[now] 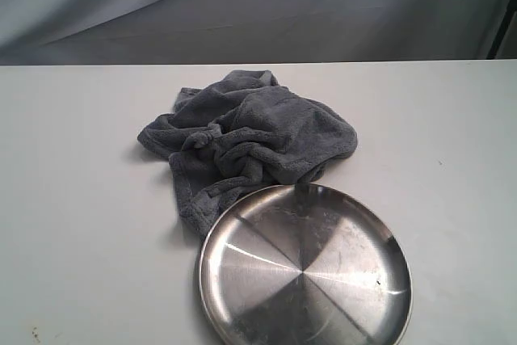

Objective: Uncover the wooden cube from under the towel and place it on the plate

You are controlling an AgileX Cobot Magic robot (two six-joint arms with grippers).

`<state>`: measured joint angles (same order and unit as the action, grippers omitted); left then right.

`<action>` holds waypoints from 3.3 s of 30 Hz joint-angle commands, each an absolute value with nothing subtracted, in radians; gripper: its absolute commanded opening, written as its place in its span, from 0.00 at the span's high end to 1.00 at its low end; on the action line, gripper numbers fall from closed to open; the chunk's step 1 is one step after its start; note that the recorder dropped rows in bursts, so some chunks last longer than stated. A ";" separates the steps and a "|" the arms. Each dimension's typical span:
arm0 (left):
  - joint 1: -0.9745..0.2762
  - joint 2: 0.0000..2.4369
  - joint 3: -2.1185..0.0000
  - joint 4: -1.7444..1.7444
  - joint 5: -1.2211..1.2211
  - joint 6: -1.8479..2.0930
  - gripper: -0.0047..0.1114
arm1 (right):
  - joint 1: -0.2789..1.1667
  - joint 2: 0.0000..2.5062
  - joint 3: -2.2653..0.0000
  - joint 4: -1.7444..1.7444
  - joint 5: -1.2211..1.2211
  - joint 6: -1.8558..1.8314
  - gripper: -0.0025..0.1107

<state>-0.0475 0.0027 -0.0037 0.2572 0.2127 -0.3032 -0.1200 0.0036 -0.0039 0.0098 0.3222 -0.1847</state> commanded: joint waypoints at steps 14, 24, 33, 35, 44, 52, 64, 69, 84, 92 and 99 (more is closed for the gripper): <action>-0.044 0.000 0.000 0.249 0.207 -0.302 0.96 | -0.116 0.000 0.000 0.000 0.316 -0.183 0.98; -0.044 0.000 0.000 0.249 0.207 -0.306 0.96 | -0.116 0.000 0.000 0.000 0.316 -0.183 0.98; -0.044 0.000 0.000 0.249 0.207 -0.306 0.96 | -0.116 0.000 0.000 0.000 0.316 -0.183 0.98; -0.044 0.000 0.000 0.249 0.207 -0.306 0.96 | -0.116 0.000 0.000 0.000 0.316 -0.183 0.98; -0.044 0.000 0.000 0.301 0.207 -0.304 0.96 | -0.116 0.000 0.000 0.000 0.316 -0.183 0.98; -0.044 0.000 0.000 0.302 0.207 -0.306 0.96 | -0.116 0.000 0.000 -0.007 0.294 -0.183 0.98; -0.044 0.000 0.000 0.302 0.207 -0.299 0.96 | -0.116 0.000 0.000 0.323 -0.048 -0.054 0.98; -0.044 0.000 0.000 0.302 0.207 -0.299 0.96 | -0.116 0.000 0.000 0.393 -0.184 -0.015 0.98; -0.044 0.000 0.000 0.302 0.207 -0.299 0.96 | -0.116 0.064 -0.249 0.357 0.145 0.000 0.98; -0.044 0.000 0.000 0.302 0.207 -0.299 0.96 | -0.116 0.358 -0.431 0.357 0.420 -0.200 0.98; -0.044 0.000 0.000 0.302 0.207 -0.299 0.96 | -0.116 0.557 -0.566 0.360 0.545 -0.323 0.98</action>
<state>-0.0475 0.0027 -0.0037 0.2991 0.2127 -0.2989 -0.1200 0.5013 -0.5218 0.3665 0.4944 -0.2705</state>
